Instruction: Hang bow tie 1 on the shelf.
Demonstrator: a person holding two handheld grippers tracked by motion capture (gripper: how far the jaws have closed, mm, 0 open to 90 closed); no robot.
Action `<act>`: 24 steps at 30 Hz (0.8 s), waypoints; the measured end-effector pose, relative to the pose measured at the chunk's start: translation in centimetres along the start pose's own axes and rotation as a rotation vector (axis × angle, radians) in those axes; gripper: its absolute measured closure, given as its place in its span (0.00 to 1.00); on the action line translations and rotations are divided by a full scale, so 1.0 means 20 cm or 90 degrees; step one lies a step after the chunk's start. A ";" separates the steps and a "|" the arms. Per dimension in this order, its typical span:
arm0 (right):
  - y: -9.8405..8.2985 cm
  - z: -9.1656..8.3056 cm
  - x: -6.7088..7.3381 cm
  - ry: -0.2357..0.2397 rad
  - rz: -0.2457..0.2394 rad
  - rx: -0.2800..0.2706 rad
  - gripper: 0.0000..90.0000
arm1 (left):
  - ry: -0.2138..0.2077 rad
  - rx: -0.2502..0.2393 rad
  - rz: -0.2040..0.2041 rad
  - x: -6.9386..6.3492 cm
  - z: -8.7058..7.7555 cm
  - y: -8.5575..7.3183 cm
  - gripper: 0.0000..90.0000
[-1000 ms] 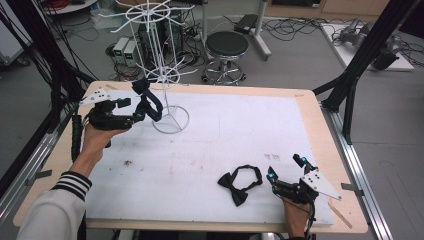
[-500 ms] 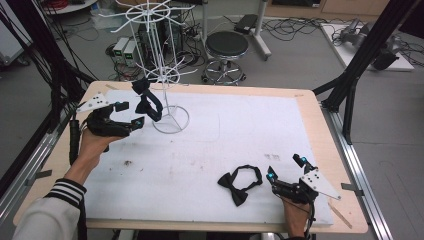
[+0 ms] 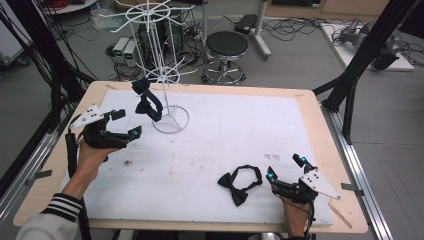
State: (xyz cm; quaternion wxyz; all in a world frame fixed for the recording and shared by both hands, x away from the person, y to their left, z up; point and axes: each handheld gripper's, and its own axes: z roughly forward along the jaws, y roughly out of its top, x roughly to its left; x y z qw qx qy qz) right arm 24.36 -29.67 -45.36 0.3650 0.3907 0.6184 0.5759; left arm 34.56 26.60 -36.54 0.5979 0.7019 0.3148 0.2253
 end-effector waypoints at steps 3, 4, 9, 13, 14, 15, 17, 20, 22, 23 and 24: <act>0.00 0.00 0.00 0.000 -0.001 0.000 0.03 | -0.002 -0.007 0.009 -0.02 -0.02 -0.02 0.07; 0.00 0.00 0.00 -0.001 -0.001 0.000 0.03 | -0.003 -0.007 0.011 -0.03 -0.03 -0.03 0.07; 0.00 0.00 0.00 0.000 -0.004 -0.003 0.03 | -0.007 -0.028 0.017 -0.06 -0.06 -0.06 0.07; 0.00 0.00 0.00 0.000 -0.002 -0.002 0.03 | -0.015 -0.035 0.037 -0.10 -0.08 -0.10 0.07; 0.00 0.00 0.00 0.000 -0.002 -0.002 0.03 | -0.016 -0.037 0.040 -0.11 -0.09 -0.11 0.07; 0.00 0.00 0.00 0.001 -0.001 -0.002 0.03 | -0.018 -0.041 0.042 -0.12 -0.10 -0.12 0.07; 0.00 0.00 0.00 0.001 -0.002 -0.001 0.03 | -0.023 -0.047 0.047 -0.14 -0.11 -0.15 0.07; 0.00 0.00 0.00 0.001 -0.002 -0.002 0.03 | -0.023 -0.050 0.054 -0.15 -0.11 -0.17 0.07; 0.00 0.00 0.00 0.000 -0.002 -0.002 0.03 | -0.026 -0.050 0.053 -0.15 -0.12 -0.19 0.07; 0.00 0.00 0.00 0.000 -0.002 -0.001 0.03 | -0.025 -0.050 0.053 -0.15 -0.12 -0.19 0.07; 0.00 0.00 0.00 0.000 -0.001 -0.001 0.03 | -0.025 -0.051 0.053 -0.15 -0.12 -0.20 0.07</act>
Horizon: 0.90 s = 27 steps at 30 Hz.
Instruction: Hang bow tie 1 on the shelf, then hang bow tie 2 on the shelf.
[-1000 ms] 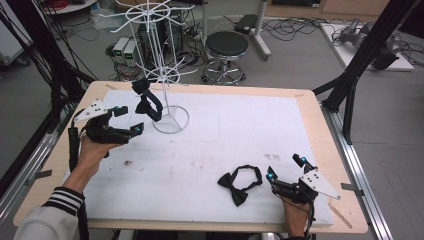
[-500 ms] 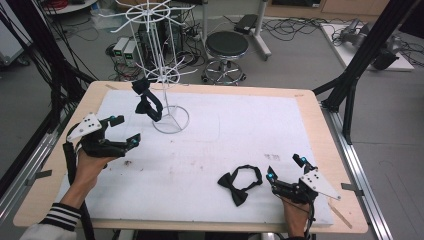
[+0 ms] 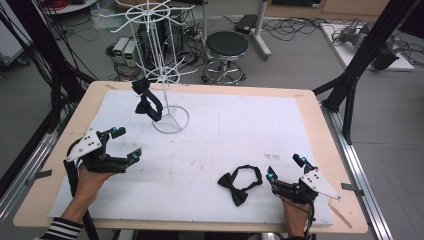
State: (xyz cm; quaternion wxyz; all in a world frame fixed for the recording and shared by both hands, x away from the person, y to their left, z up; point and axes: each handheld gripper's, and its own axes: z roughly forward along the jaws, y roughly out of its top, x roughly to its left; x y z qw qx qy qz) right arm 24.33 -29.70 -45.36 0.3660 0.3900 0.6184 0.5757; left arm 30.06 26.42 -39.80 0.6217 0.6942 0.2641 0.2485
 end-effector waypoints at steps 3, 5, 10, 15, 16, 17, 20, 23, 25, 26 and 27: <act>0.00 0.00 0.00 -0.001 -0.001 0.000 0.03 | 0.002 0.001 0.000 0.00 0.00 -0.01 0.07; 0.00 0.00 0.00 -0.001 0.000 0.001 0.03 | 0.002 0.003 -0.001 0.00 0.00 -0.02 0.07; 0.00 0.00 0.00 -0.001 -0.001 -0.002 0.03 | 0.006 0.001 -0.007 0.00 0.00 -0.03 0.07; 0.00 0.00 0.00 0.000 0.002 -0.001 0.03 | 0.008 0.002 -0.009 0.01 0.00 -0.03 0.07; 0.00 0.00 0.00 0.001 0.003 -0.001 0.03 | 0.007 0.003 -0.009 0.01 0.00 -0.03 0.07; 0.00 0.00 0.00 0.001 0.003 -0.002 0.03 | 0.008 0.004 -0.009 0.01 0.00 -0.03 0.07; 0.00 0.00 0.00 0.001 0.002 0.001 0.03 | 0.006 0.003 -0.011 0.01 0.00 -0.03 0.07; 0.00 0.00 0.00 0.000 0.005 0.001 0.03 | 0.006 0.003 -0.014 0.01 -0.01 -0.03 0.07; 0.00 0.00 0.00 0.001 0.008 -0.001 0.03 | 0.005 0.005 -0.011 0.01 -0.01 -0.03 0.07; 0.00 0.00 0.00 0.002 0.008 -0.001 0.03 | 0.005 0.004 -0.012 0.01 -0.01 -0.03 0.07; 0.00 0.00 0.00 0.002 0.009 -0.001 0.03 | 0.004 0.004 -0.012 0.02 -0.01 -0.03 0.07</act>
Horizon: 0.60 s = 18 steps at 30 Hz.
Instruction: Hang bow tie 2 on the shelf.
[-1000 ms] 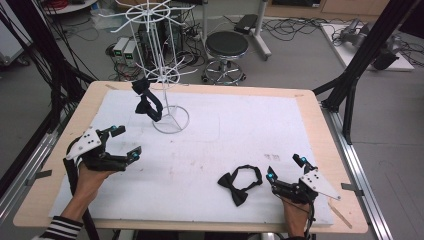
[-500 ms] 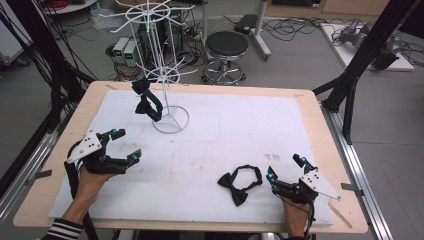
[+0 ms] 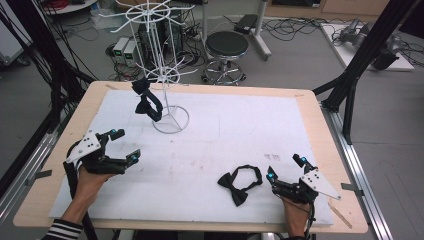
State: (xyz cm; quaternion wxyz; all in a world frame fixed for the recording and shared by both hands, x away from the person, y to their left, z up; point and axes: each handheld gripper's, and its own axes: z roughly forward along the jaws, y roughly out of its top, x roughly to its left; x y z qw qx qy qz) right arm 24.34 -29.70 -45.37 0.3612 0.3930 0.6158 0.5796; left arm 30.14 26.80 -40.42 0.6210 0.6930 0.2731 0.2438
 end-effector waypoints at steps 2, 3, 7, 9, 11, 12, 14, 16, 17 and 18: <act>0.00 0.00 -0.01 0.000 -0.004 -0.003 0.03 | -0.003 0.000 0.003 0.00 0.00 0.00 0.07; 0.00 0.00 -0.01 -0.001 -0.002 -0.002 0.03 | -0.004 -0.002 0.001 0.00 0.00 0.00 0.07; 0.00 0.00 -0.02 0.005 0.014 0.003 0.03 | -0.010 0.001 0.005 -0.01 0.01 0.01 0.07; 0.01 0.00 -0.02 0.008 0.019 0.002 0.03 | -0.015 -0.001 0.004 -0.01 0.02 0.01 0.07; 0.03 0.00 -0.02 0.012 0.018 -0.001 0.03 | -0.017 0.001 0.007 0.00 0.02 0.01 0.07; 0.04 0.00 -0.02 0.015 0.019 -0.003 0.03 | -0.017 0.000 0.005 -0.01 0.03 0.01 0.07; 0.07 0.00 -0.02 0.027 0.019 -0.003 0.03 | -0.020 0.002 0.007 0.00 0.03 0.01 0.07; 0.10 0.00 -0.02 0.040 0.017 0.001 0.03 | -0.021 0.000 0.006 0.00 0.03 0.01 0.07; 0.11 0.00 -0.02 0.043 0.018 0.007 0.03 | -0.023 -0.001 0.004 0.00 0.03 0.01 0.07; 0.12 0.00 -0.02 0.048 0.012 0.007 0.03 | -0.024 -0.001 0.004 0.00 0.03 0.01 0.07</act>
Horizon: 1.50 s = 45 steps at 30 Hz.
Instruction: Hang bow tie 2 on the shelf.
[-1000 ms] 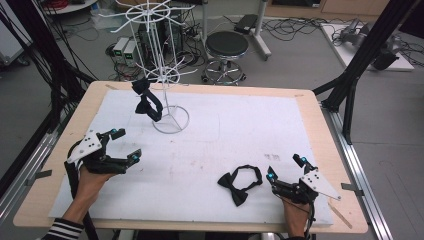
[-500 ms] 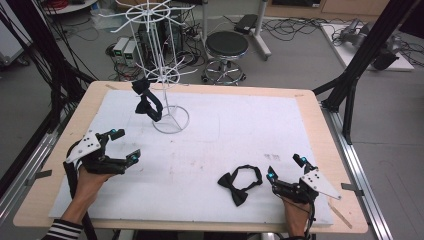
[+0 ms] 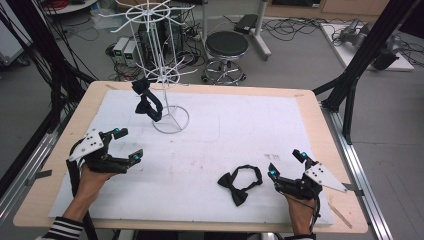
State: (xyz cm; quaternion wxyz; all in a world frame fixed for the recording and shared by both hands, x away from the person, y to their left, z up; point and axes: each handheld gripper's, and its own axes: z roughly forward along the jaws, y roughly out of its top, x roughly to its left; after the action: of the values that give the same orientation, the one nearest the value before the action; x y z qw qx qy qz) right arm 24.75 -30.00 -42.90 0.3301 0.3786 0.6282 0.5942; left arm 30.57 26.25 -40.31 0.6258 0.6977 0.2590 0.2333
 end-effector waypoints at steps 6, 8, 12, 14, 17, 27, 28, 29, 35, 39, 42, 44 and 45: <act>0.07 -0.01 0.01 0.043 0.003 0.020 0.03 | -0.008 0.007 0.005 0.00 0.01 0.00 0.07; 0.09 0.00 0.02 0.064 -0.001 0.040 0.03 | -0.009 0.009 0.007 -0.01 0.01 0.01 0.07; 0.13 0.02 0.02 0.111 -0.021 0.082 0.03 | -0.009 0.009 0.011 -0.01 0.02 0.01 0.07; 0.15 0.03 0.03 0.137 -0.023 0.101 0.03 | -0.011 0.012 0.012 -0.01 0.03 0.01 0.07; 0.17 0.05 0.04 0.167 -0.049 0.128 0.03 | -0.013 0.013 0.013 -0.01 0.03 0.01 0.07; 0.23 0.11 0.05 0.250 -0.098 0.205 0.03 | -0.016 0.019 0.016 -0.01 0.04 0.02 0.07; 0.23 0.12 0.06 0.255 -0.101 0.213 0.03 | -0.016 0.018 0.016 -0.02 0.04 0.02 0.07; 0.24 0.12 0.06 0.262 -0.103 0.222 0.03 | -0.017 0.018 0.016 -0.02 0.04 0.02 0.07; 0.26 0.16 0.09 0.298 -0.132 0.264 0.03 | -0.020 0.021 0.018 -0.02 0.05 0.02 0.07; 0.28 0.18 0.11 0.317 -0.151 0.288 0.04 | -0.024 0.020 0.015 -0.02 0.05 0.02 0.07; 0.28 0.19 0.13 0.330 -0.162 0.310 0.04 | -0.026 0.017 0.016 -0.02 0.05 0.02 0.07; 0.28 0.20 0.15 0.344 -0.172 0.320 0.06 | -0.028 0.018 0.018 -0.03 0.06 0.03 0.07; 0.28 0.20 0.15 0.348 -0.175 0.325 0.06 | -0.028 0.017 0.017 -0.03 0.06 0.03 0.07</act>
State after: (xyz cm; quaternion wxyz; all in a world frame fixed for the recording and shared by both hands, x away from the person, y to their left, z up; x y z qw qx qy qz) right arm 27.17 -25.32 -37.53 0.1223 0.1888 0.8650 0.4485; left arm 30.96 25.00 -39.91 0.6185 0.7146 0.2389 0.2230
